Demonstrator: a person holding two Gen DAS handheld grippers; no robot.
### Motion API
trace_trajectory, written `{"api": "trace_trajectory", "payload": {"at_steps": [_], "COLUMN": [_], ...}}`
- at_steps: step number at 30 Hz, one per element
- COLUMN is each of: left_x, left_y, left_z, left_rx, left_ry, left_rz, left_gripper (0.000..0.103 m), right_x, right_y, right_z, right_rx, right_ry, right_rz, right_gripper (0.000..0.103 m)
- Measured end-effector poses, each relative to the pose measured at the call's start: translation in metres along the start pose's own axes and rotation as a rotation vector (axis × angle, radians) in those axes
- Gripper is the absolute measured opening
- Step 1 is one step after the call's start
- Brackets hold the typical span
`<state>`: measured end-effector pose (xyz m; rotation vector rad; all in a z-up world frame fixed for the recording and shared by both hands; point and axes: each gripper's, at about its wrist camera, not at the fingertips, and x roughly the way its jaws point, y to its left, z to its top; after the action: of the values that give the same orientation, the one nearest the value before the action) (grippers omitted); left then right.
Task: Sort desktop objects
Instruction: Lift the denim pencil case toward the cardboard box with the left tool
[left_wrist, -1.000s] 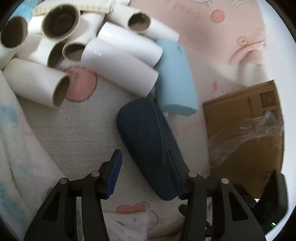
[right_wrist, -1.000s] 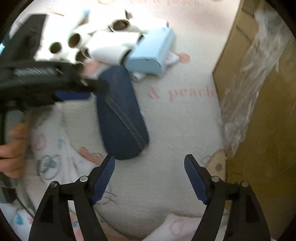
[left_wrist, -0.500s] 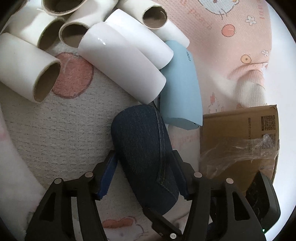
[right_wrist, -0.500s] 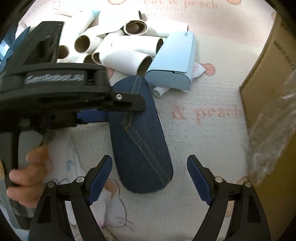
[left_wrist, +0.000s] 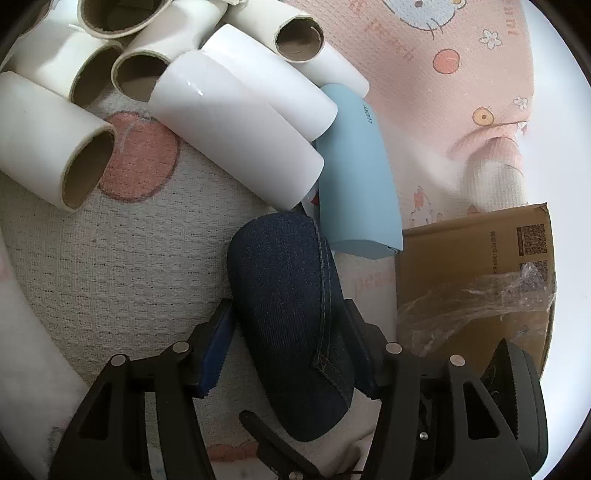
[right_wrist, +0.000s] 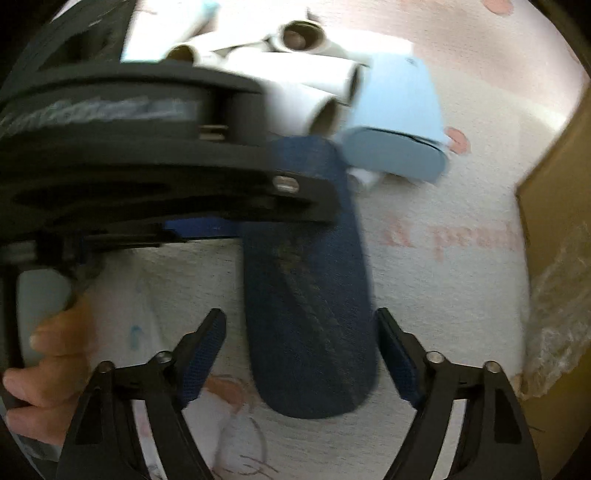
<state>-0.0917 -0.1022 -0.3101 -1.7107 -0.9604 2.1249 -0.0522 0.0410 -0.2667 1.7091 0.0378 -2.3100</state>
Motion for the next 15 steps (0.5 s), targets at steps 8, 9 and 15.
{"api": "trace_trajectory", "payload": {"at_steps": [8, 9, 15], "left_x": [-0.012, -0.014, -0.029], "left_y": [-0.005, -0.006, -0.014], "left_z": [-0.008, -0.01, -0.016], "left_rx": [0.023, 0.028, 0.055], "left_ry": [-0.015, -0.02, -0.063], "left_rz": [-0.032, -0.036, -0.045], "left_gripper": [0.048, 0.047, 0.045], "right_x": [-0.006, -0.007, -0.019], "right_y": [0.002, 0.002, 0.005], "right_z": [-0.002, -0.004, -0.003], "right_rx": [-0.002, 0.0, 0.016], "right_ry": [-0.016, -0.023, -0.07], "right_rz": [-0.009, -0.007, 0.01], "right_gripper": [0.062, 0.062, 0.062]}}
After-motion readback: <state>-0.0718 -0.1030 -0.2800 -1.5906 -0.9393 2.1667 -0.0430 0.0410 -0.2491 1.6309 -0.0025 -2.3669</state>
